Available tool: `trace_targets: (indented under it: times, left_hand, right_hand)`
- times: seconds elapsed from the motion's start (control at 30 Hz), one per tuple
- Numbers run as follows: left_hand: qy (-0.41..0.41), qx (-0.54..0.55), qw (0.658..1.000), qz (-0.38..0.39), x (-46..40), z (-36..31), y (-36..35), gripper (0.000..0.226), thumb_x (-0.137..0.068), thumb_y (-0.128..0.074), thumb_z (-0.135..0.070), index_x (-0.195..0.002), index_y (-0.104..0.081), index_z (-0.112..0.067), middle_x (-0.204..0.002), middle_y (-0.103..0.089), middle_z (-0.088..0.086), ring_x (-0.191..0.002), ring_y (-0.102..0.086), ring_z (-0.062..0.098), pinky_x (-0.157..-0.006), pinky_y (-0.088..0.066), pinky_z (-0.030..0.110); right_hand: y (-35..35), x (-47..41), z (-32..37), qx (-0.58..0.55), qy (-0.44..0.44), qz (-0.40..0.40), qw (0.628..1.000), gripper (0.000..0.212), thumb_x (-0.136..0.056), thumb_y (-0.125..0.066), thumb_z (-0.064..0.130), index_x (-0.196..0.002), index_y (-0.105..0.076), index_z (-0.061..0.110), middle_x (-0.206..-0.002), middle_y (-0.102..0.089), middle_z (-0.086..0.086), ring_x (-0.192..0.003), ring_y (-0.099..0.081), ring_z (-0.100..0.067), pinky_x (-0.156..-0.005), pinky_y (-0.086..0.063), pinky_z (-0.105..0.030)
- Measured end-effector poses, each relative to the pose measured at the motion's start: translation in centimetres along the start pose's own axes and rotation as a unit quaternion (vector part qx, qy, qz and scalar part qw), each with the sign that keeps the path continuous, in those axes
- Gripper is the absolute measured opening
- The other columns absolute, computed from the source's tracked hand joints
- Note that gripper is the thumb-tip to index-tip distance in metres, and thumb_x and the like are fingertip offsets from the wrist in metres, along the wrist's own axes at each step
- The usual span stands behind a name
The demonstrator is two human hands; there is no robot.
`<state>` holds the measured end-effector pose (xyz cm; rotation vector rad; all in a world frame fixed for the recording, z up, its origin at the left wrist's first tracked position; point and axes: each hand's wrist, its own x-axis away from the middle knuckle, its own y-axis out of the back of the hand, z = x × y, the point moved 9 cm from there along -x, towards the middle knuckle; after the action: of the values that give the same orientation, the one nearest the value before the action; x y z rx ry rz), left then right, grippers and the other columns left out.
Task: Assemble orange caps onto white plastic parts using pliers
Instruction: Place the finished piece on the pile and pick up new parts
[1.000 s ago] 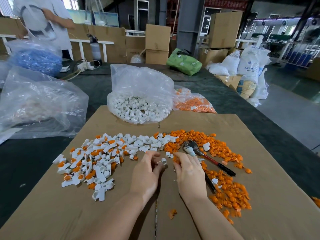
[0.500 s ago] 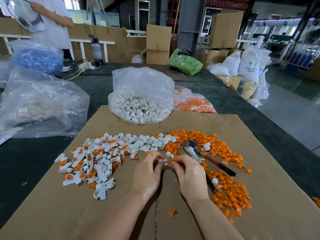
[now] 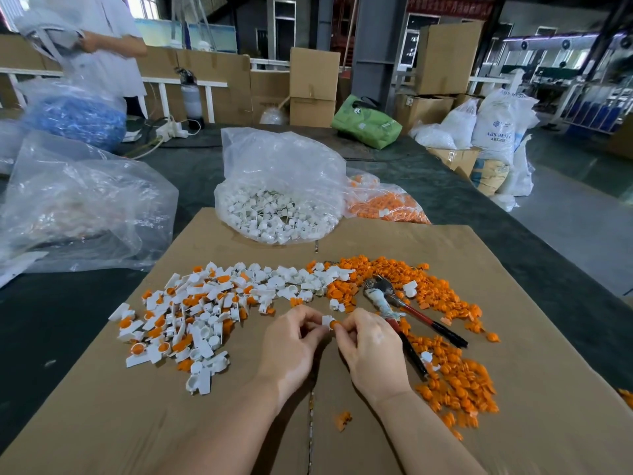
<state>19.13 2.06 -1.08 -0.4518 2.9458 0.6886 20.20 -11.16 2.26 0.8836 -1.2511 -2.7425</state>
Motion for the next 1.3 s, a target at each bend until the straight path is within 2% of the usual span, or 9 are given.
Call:
trace_targets:
  times: [0.17,0.3,0.37,0.47,0.57,0.67,0.83,1.07,1.3]
  left_hand:
    - [-0.002,-0.008,1.0,0.003,0.1,-0.1,-0.2,0.015,-0.085,-0.067,-0.02,-0.08,-0.059,-0.031,-0.077,-0.064,-0.01,-0.073,-0.059,0.002,-0.061,-0.042,0.007]
    - [0.005,0.027,1.0,-0.004,0.1,-0.1,0.0,0.022,-0.088,-0.064,-0.018,-0.079,-0.055,-0.036,-0.076,-0.063,-0.012,-0.072,-0.057,-0.006,-0.061,-0.04,0.003]
    - [0.007,0.053,0.999,-0.007,0.0,-0.1,0.2,0.025,-0.089,-0.061,-0.013,-0.083,-0.056,-0.036,-0.075,-0.06,-0.013,-0.07,-0.055,-0.012,-0.062,-0.04,0.002]
    - [0.013,0.079,0.997,-0.005,-0.1,0.0,0.2,0.026,-0.089,-0.06,-0.009,-0.088,-0.058,-0.036,-0.069,-0.056,-0.011,-0.064,-0.052,-0.011,-0.059,-0.039,0.002]
    - [0.008,0.071,0.997,0.002,-0.1,-0.1,0.1,0.026,-0.089,-0.061,-0.01,-0.09,-0.06,-0.036,-0.069,-0.056,-0.01,-0.065,-0.052,-0.01,-0.059,-0.039,0.003]
    - [0.002,0.064,0.998,0.009,-0.1,-0.1,0.0,0.023,-0.089,-0.061,-0.011,-0.093,-0.062,-0.034,-0.072,-0.058,-0.007,-0.066,-0.052,-0.009,-0.06,-0.04,0.003]
    - [0.003,0.06,0.998,0.007,-0.1,-0.1,0.1,0.022,-0.088,-0.063,-0.013,-0.091,-0.061,-0.035,-0.074,-0.06,-0.008,-0.069,-0.053,-0.01,-0.06,-0.039,0.002]
    - [0.006,0.063,0.998,0.005,0.0,-0.2,0.2,0.018,-0.088,-0.063,-0.016,-0.09,-0.062,-0.034,-0.073,-0.06,-0.011,-0.069,-0.054,-0.011,-0.06,-0.039,0.002]
    - [0.004,0.06,0.998,-0.001,-0.2,-0.4,0.2,0.011,-0.085,-0.067,-0.02,-0.089,-0.063,-0.03,-0.075,-0.061,-0.004,-0.068,-0.055,0.0,-0.059,-0.041,0.006]
  right_hand:
    - [-0.8,0.0,-0.2,0.0,-0.001,0.037,0.999,0.021,-0.087,-0.065,0.015,-0.071,-0.052,0.013,-0.067,-0.049,0.005,-0.066,-0.045,-0.014,-0.062,-0.034,-0.023]
    - [-0.2,0.0,-0.2,-0.039,-0.002,0.023,0.999,0.011,-0.085,-0.068,0.022,-0.079,-0.064,0.013,-0.074,-0.059,0.008,-0.073,-0.053,-0.009,-0.066,-0.045,-0.023]
    - [0.1,0.1,0.1,-0.057,0.004,0.01,0.998,0.009,-0.082,-0.072,0.021,-0.083,-0.066,0.015,-0.075,-0.057,0.01,-0.074,-0.053,-0.007,-0.067,-0.045,-0.018]
    - [0.3,0.1,0.3,-0.06,0.014,0.0,0.998,0.021,-0.078,-0.073,0.012,-0.098,-0.066,0.014,-0.081,-0.055,0.011,-0.079,-0.05,-0.003,-0.073,-0.039,-0.007]
    - [0.3,0.1,0.7,-0.058,0.033,0.01,0.998,0.031,-0.079,-0.07,0.005,-0.108,-0.066,0.014,-0.086,-0.054,0.012,-0.084,-0.048,-0.003,-0.08,-0.035,-0.003]
    - [0.4,0.1,1.2,-0.058,0.053,0.016,0.997,0.03,-0.083,-0.068,0.005,-0.11,-0.068,0.017,-0.088,-0.053,0.015,-0.088,-0.051,-0.005,-0.084,-0.038,-0.007]
    - [0.4,0.0,1.0,-0.06,0.054,0.013,0.997,0.025,-0.084,-0.067,0.007,-0.107,-0.069,0.017,-0.09,-0.057,0.011,-0.091,-0.054,-0.009,-0.086,-0.047,-0.023]
    - [0.3,-0.1,1.0,-0.064,0.057,0.015,0.996,0.024,-0.085,-0.066,0.007,-0.107,-0.069,0.016,-0.09,-0.058,0.01,-0.09,-0.054,-0.009,-0.084,-0.045,-0.017]
    - [0.1,0.0,0.9,-0.054,0.059,0.021,0.997,0.028,-0.082,-0.067,0.005,-0.107,-0.069,0.018,-0.09,-0.053,0.013,-0.09,-0.052,-0.006,-0.082,-0.044,-0.015]
